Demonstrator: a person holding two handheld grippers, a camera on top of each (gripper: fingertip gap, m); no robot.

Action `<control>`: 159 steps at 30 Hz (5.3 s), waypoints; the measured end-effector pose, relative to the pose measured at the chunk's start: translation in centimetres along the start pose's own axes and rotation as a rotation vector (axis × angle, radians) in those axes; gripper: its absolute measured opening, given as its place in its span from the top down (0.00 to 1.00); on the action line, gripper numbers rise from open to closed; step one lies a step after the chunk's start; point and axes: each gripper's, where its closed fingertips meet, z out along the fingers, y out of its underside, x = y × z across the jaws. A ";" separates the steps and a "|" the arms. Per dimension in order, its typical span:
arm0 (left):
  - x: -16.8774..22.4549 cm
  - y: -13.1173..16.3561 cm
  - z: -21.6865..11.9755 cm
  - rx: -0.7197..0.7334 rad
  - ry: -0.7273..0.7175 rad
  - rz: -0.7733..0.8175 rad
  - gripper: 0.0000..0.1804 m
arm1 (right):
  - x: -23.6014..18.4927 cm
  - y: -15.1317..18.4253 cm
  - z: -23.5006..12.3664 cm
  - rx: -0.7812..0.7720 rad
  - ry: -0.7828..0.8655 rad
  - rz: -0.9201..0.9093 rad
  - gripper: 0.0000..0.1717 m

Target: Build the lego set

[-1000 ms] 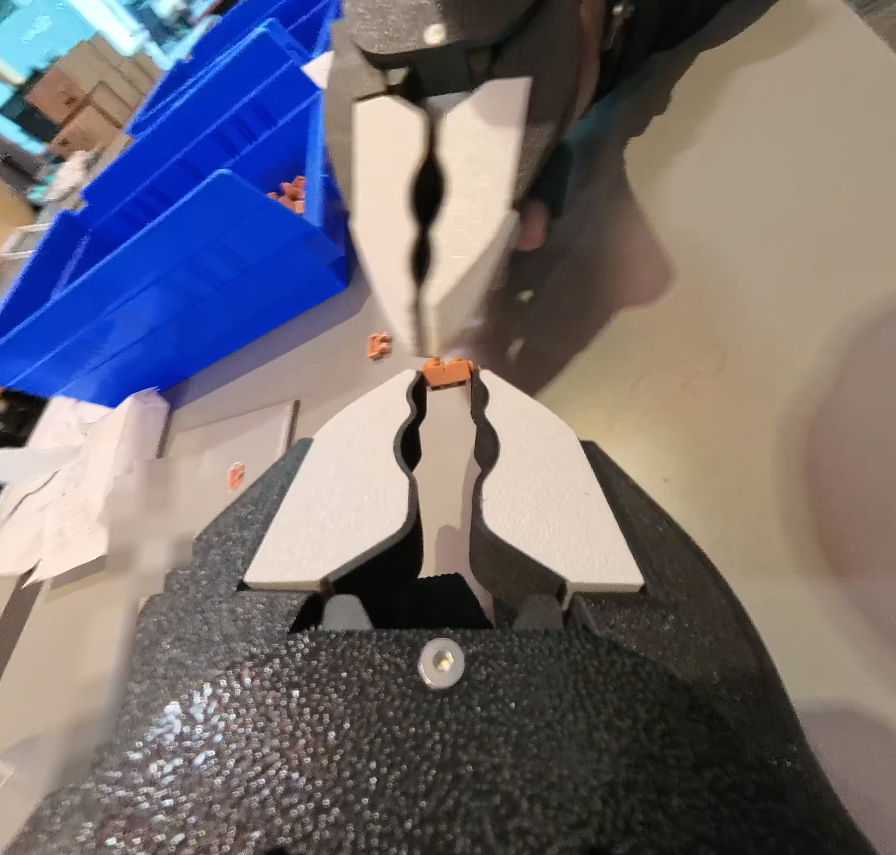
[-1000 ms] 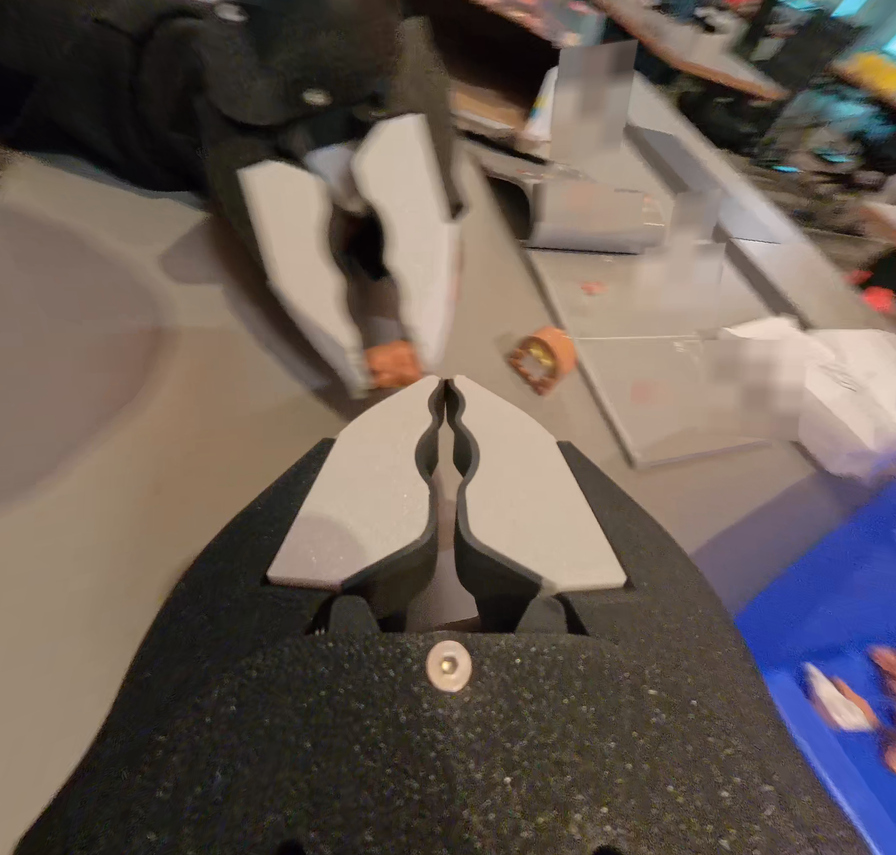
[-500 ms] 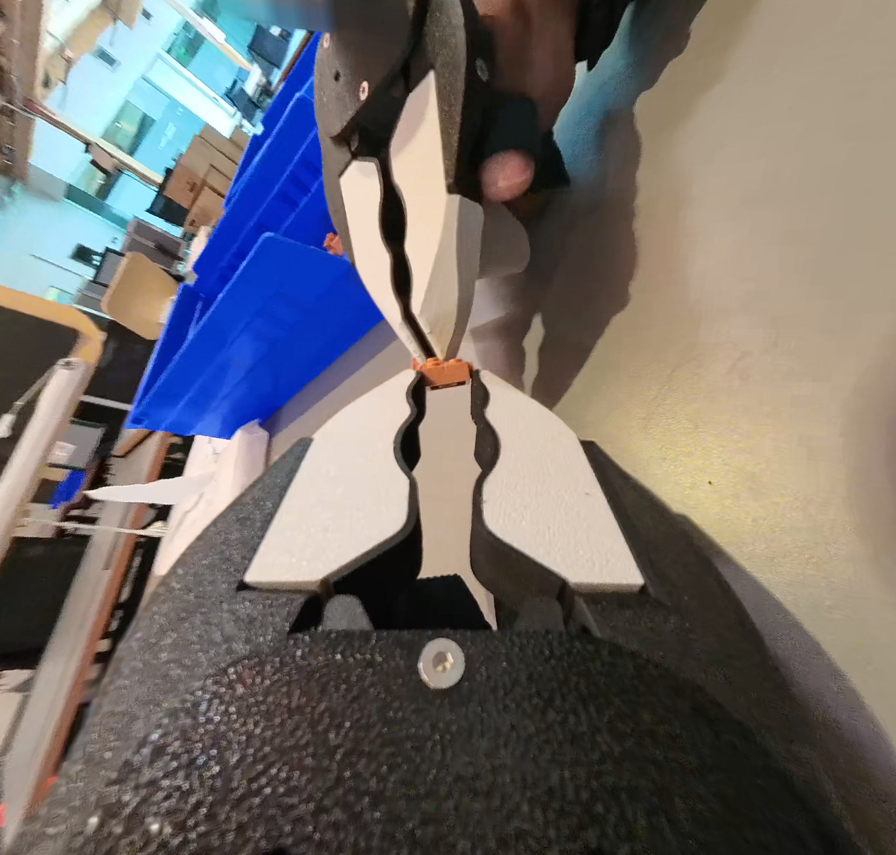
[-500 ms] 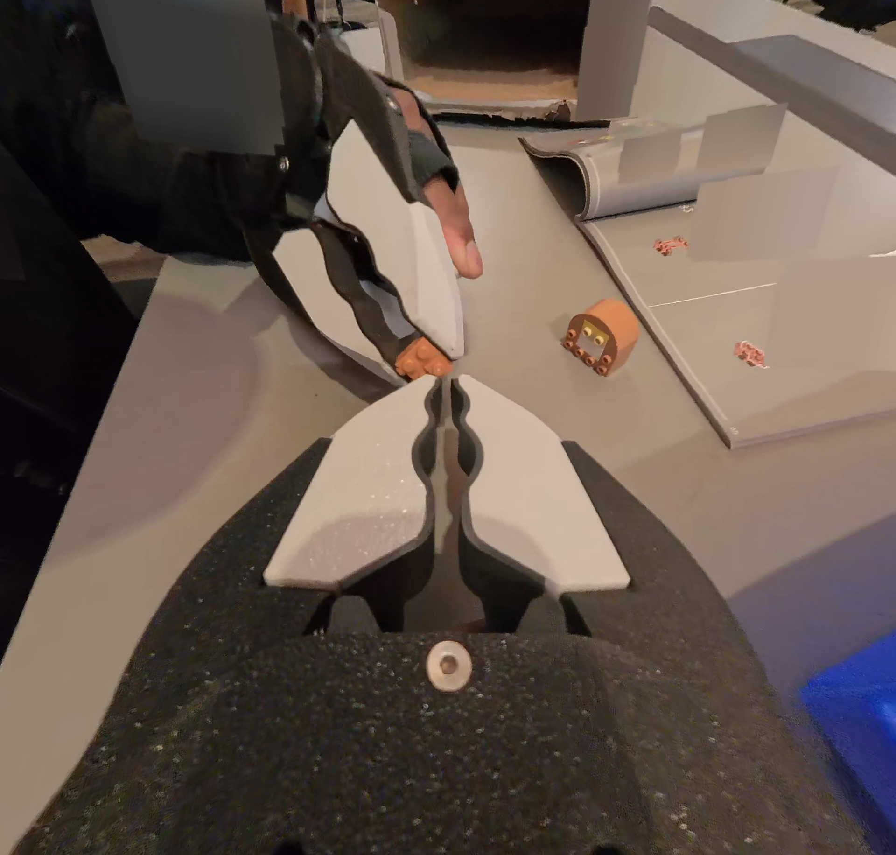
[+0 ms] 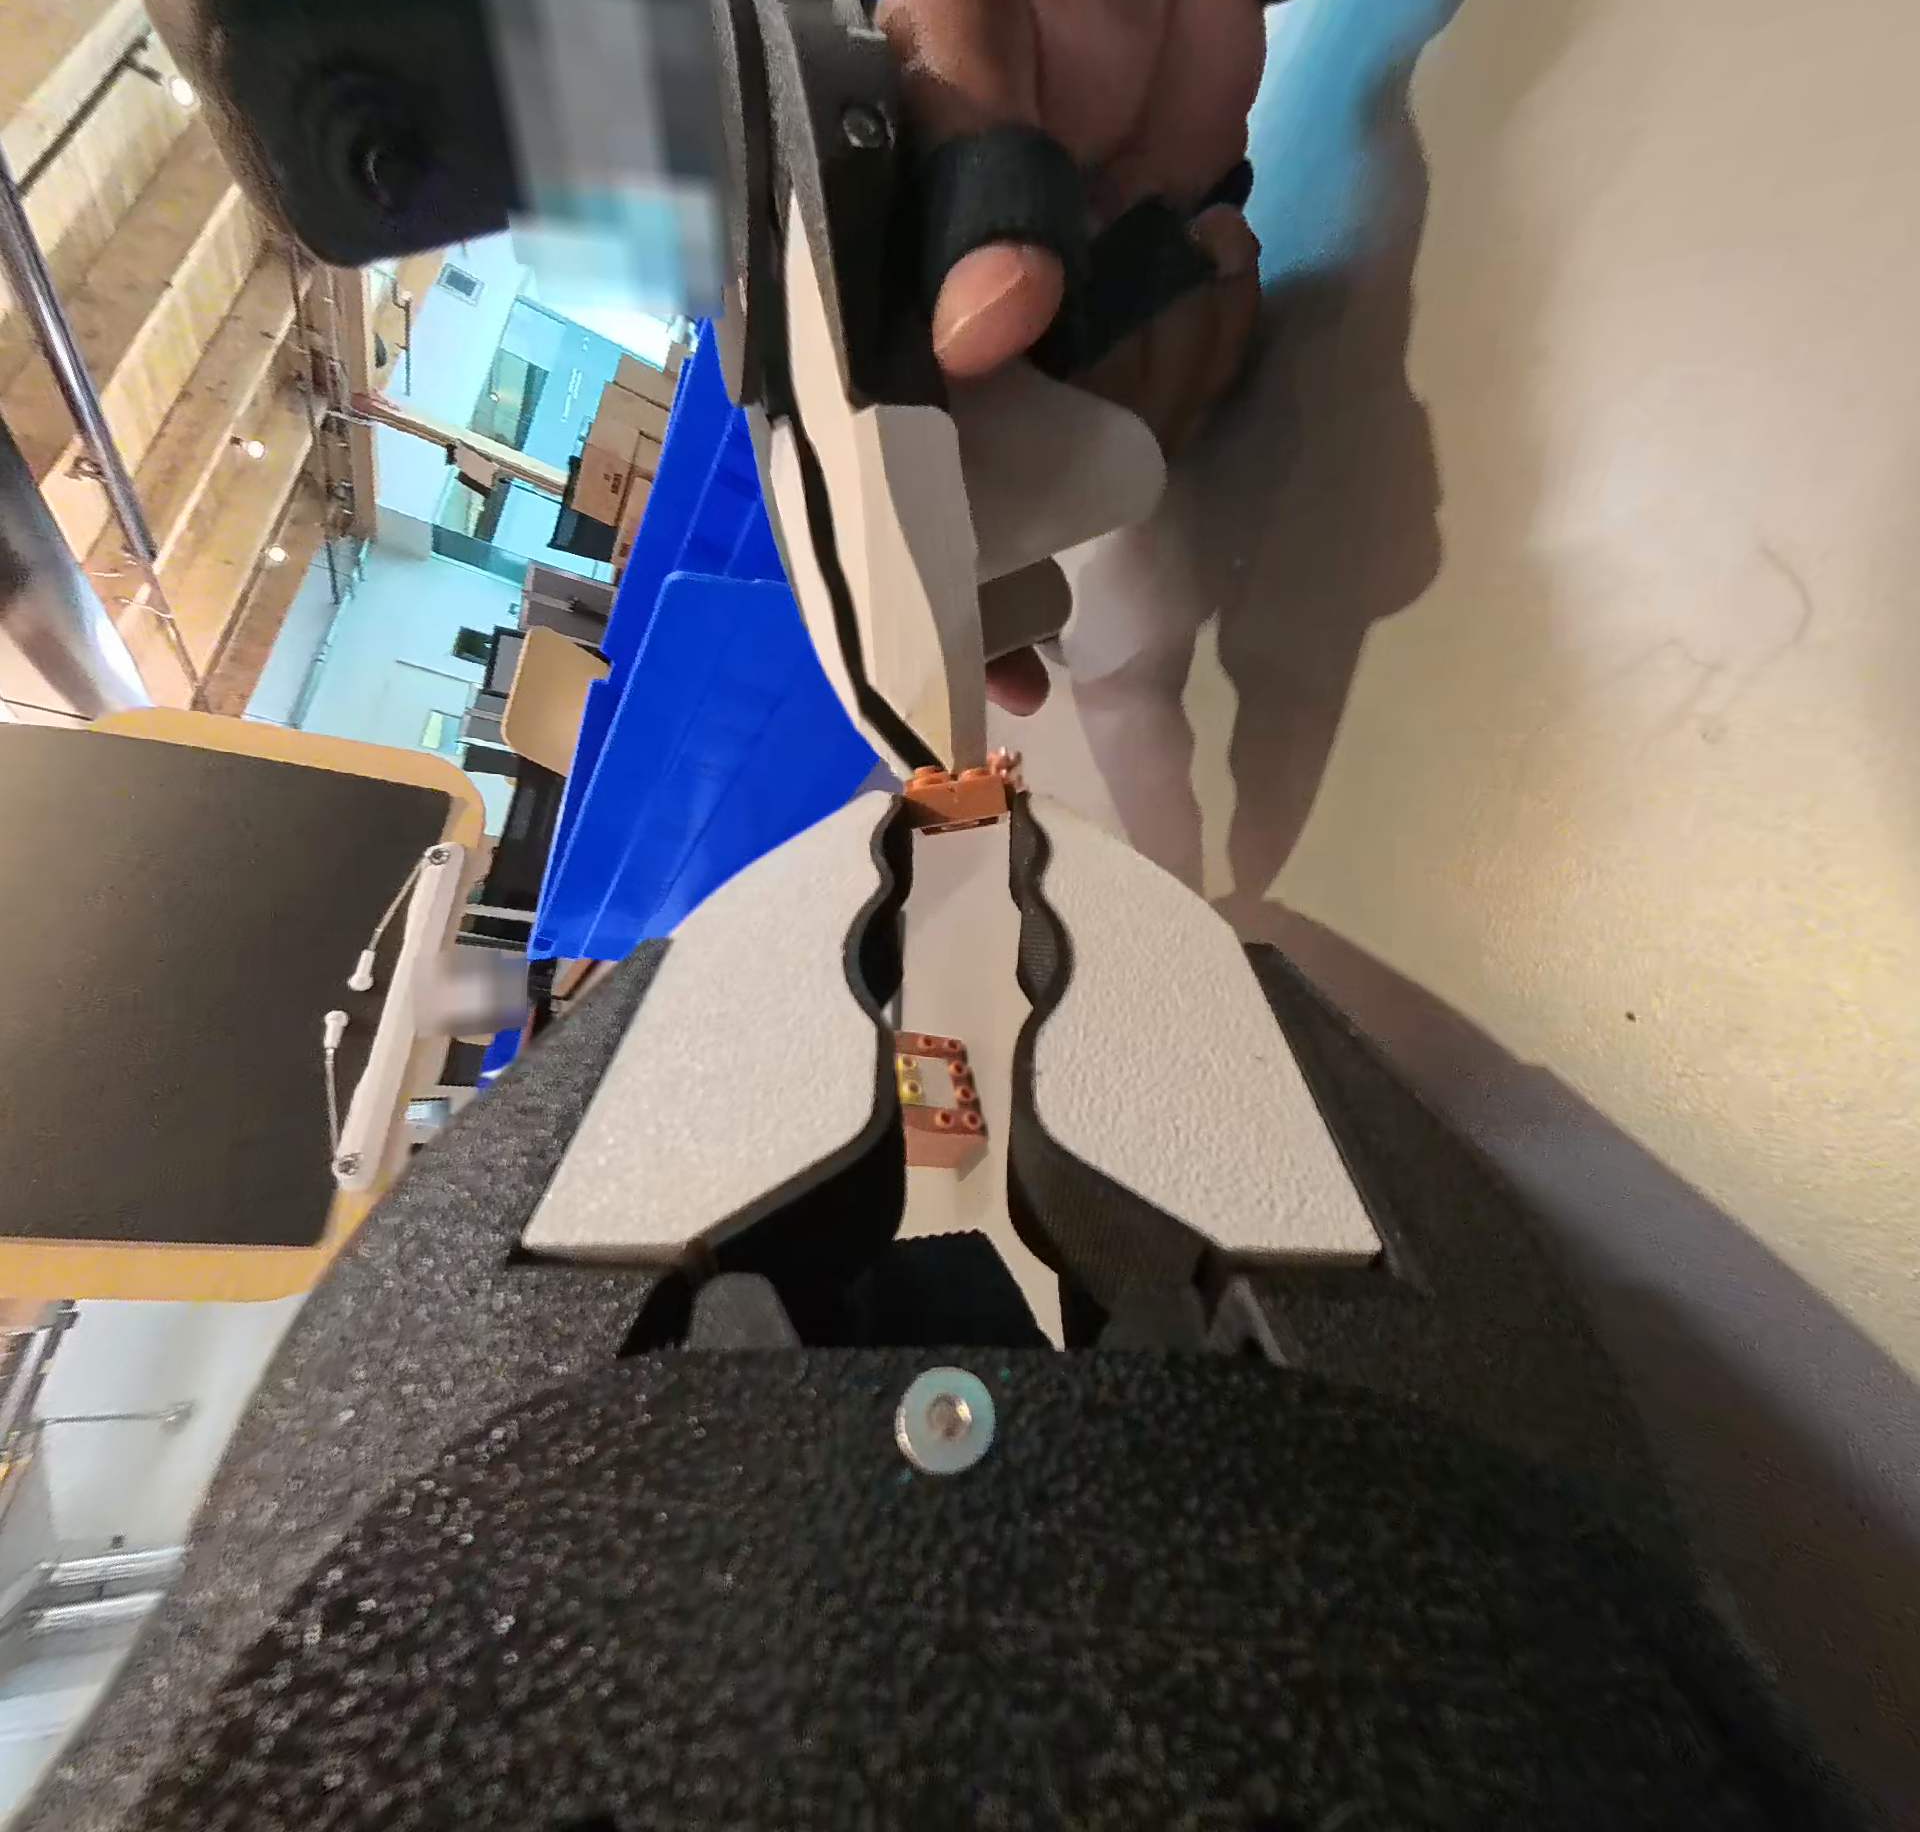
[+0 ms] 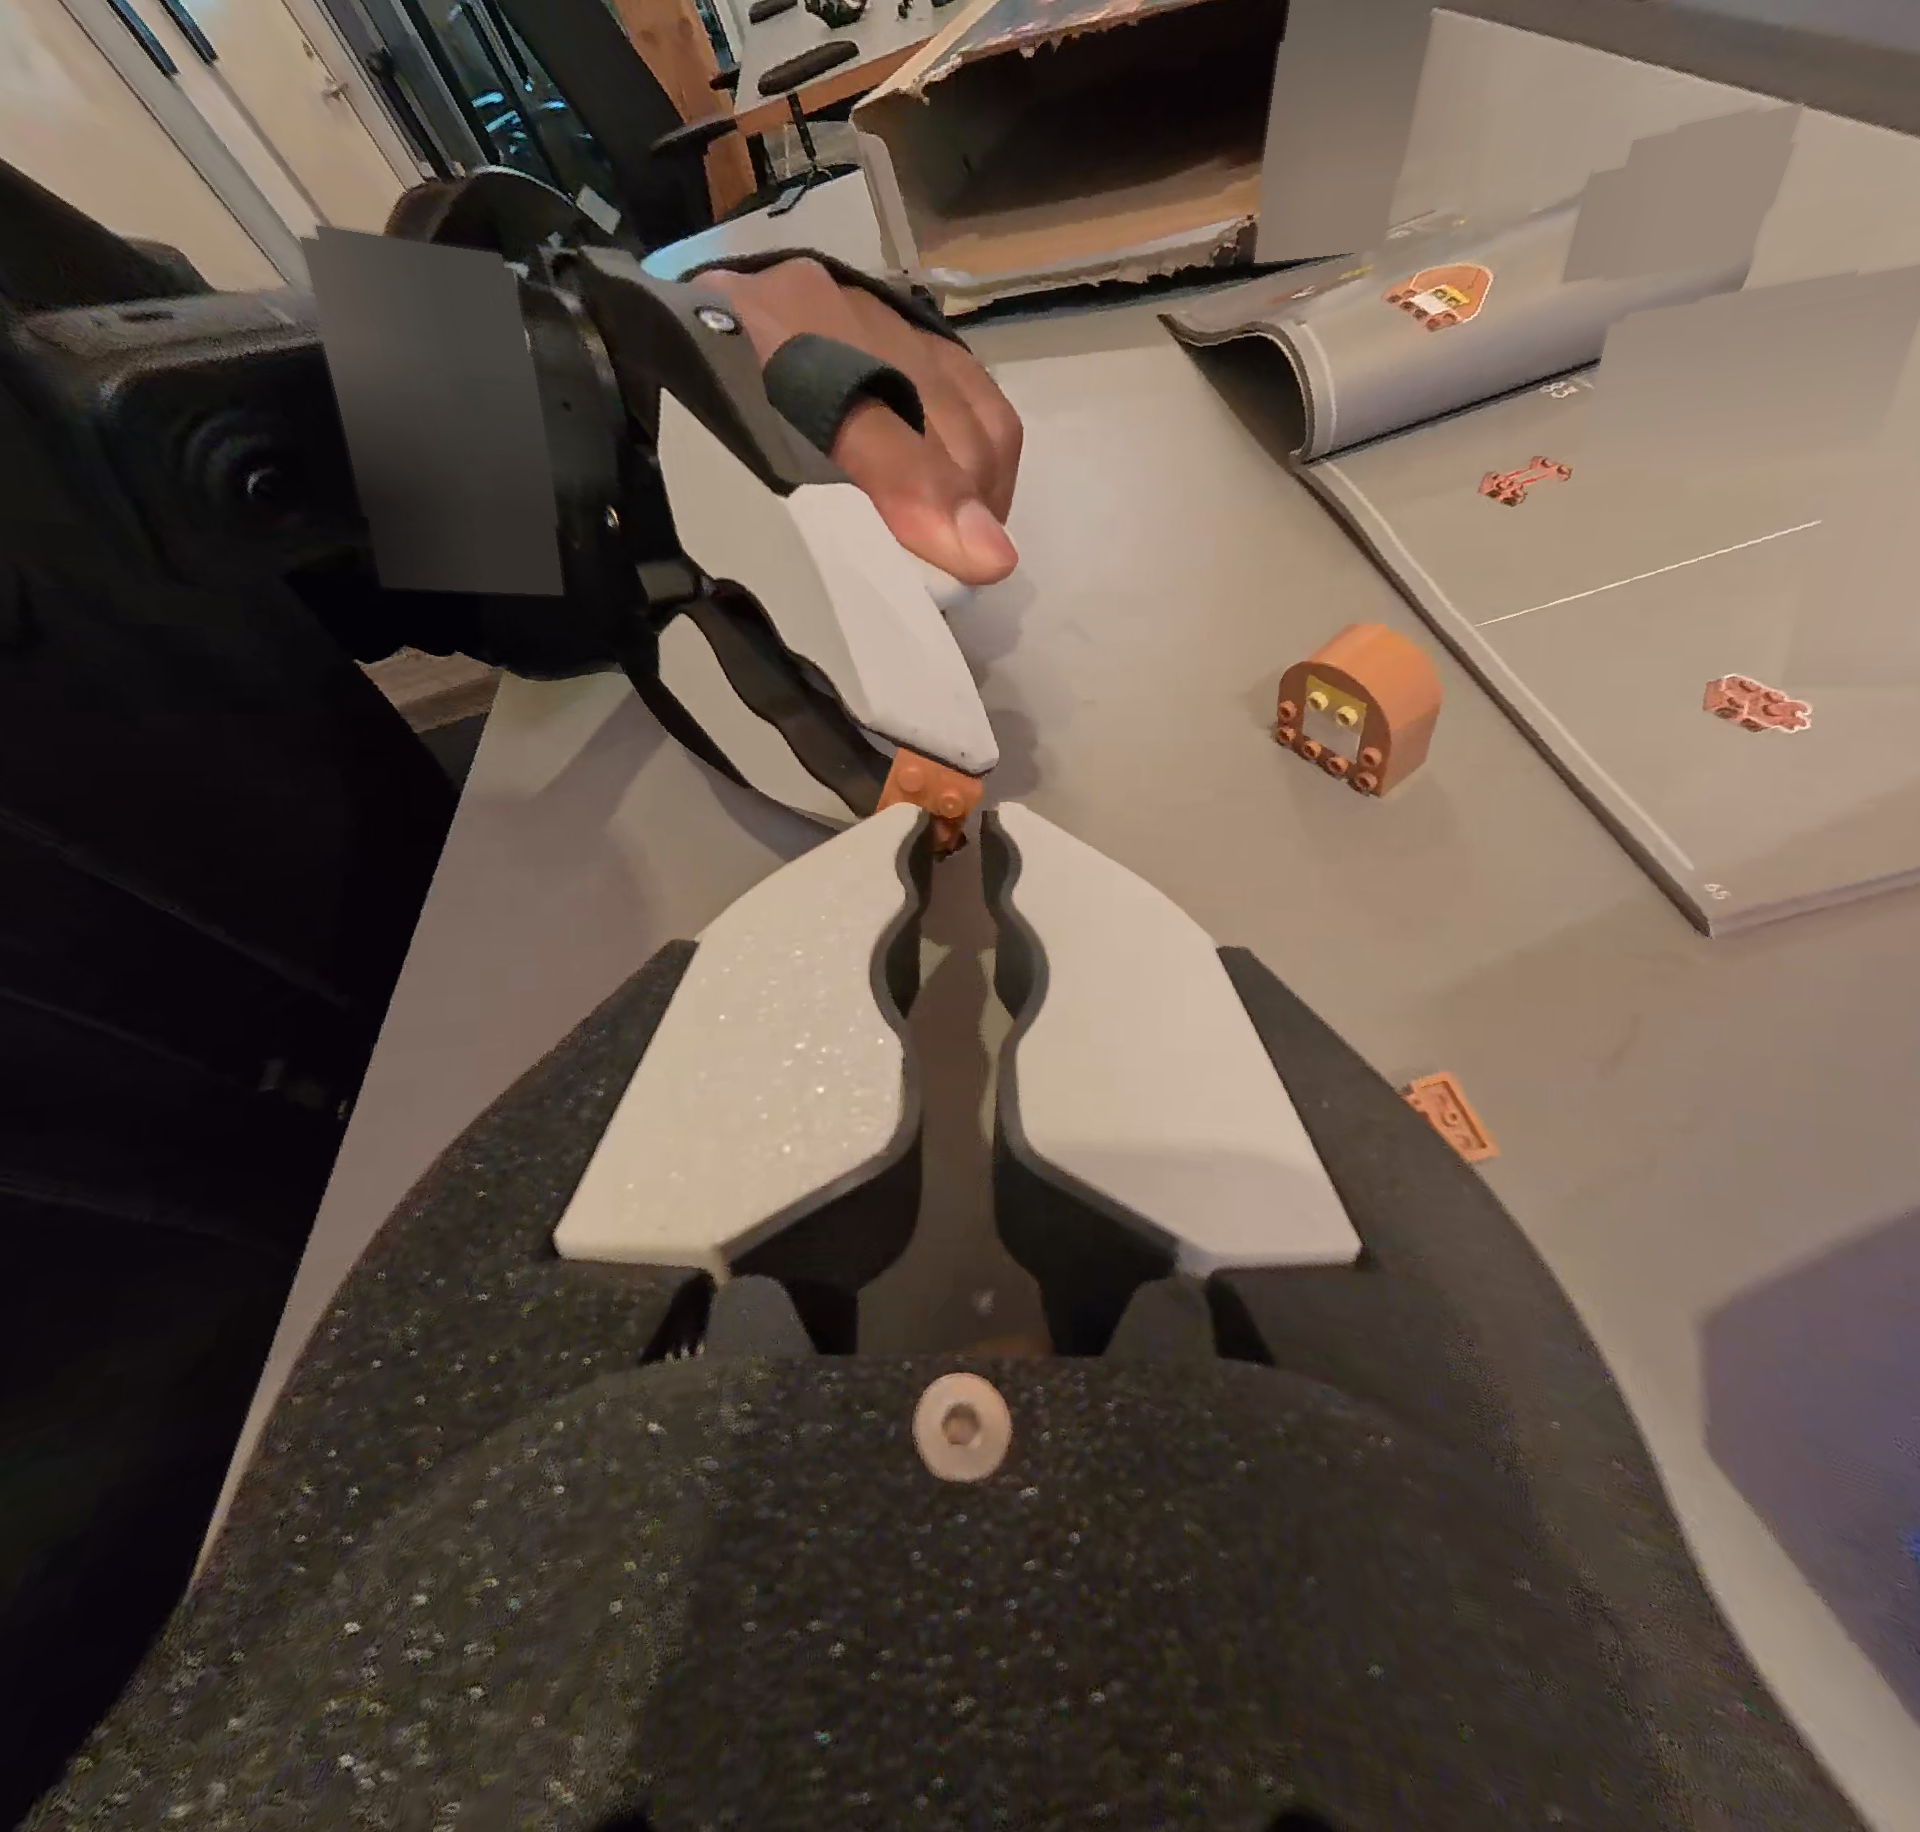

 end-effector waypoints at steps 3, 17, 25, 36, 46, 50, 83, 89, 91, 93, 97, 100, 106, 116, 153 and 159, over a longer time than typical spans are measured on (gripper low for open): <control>-0.2 -0.1 0.0 -0.006 -0.024 0.033 0.90 | -0.1 -0.1 -0.1 0.011 -0.021 0.027 0.95; -0.2 -0.2 0.0 -0.015 -0.055 0.100 0.90 | -0.3 -0.3 -0.1 0.026 -0.026 0.014 0.95; -0.3 -1.0 -0.3 0.053 -0.057 0.070 0.90 | -1.0 -0.7 -0.3 0.060 -0.050 -0.022 0.95; -0.2 -1.7 -0.9 0.162 0.047 -0.152 0.90 | -1.7 -1.1 -0.4 0.092 -0.093 -0.043 0.96; -0.2 -1.2 -0.6 0.155 0.100 -0.312 0.90 | -1.0 -1.1 -0.4 0.091 0.008 -0.157 0.96; 0.0 -1.2 -0.5 0.165 0.137 -0.371 0.90 | -1.0 -1.0 -0.4 0.078 0.032 -0.215 0.96; 0.2 -1.4 -0.9 0.209 0.245 -0.518 0.90 | -1.0 -1.2 -0.6 0.095 0.030 -0.236 1.00; 0.1 -1.1 -0.9 0.183 0.222 -0.459 0.90 | -1.1 -1.1 -0.4 0.083 0.033 -0.242 0.97; 0.4 -1.2 -0.9 0.174 0.232 -0.435 0.90 | -1.0 -0.9 -0.3 0.066 0.049 -0.258 0.94; 0.6 -1.1 -0.8 0.163 0.235 -0.415 0.90 | -1.0 -0.7 -0.2 0.057 0.048 -0.263 0.94; 0.6 -1.0 -0.7 0.149 0.232 -0.414 0.90 | -1.0 -0.6 -0.1 0.050 0.050 -0.253 0.94; 0.8 -0.8 -0.6 0.127 0.227 -0.386 0.90 | -0.9 -0.4 0.0 0.031 0.053 -0.238 0.94; 1.1 -0.8 -0.6 0.121 0.246 -0.384 0.90 | -1.0 -0.2 0.1 0.017 0.052 -0.237 0.95; 0.0 -0.7 -0.7 0.154 0.240 -0.538 0.90 | -0.5 -1.4 -0.1 0.102 0.152 -0.304 0.96; 0.5 -0.1 -0.3 0.112 0.243 -0.506 0.90 | -0.5 -2.0 -0.1 0.145 0.174 -0.282 0.96; 1.1 -0.7 -0.5 0.147 0.295 -0.523 0.90 | -1.3 -1.5 -0.1 0.115 0.094 -0.292 0.96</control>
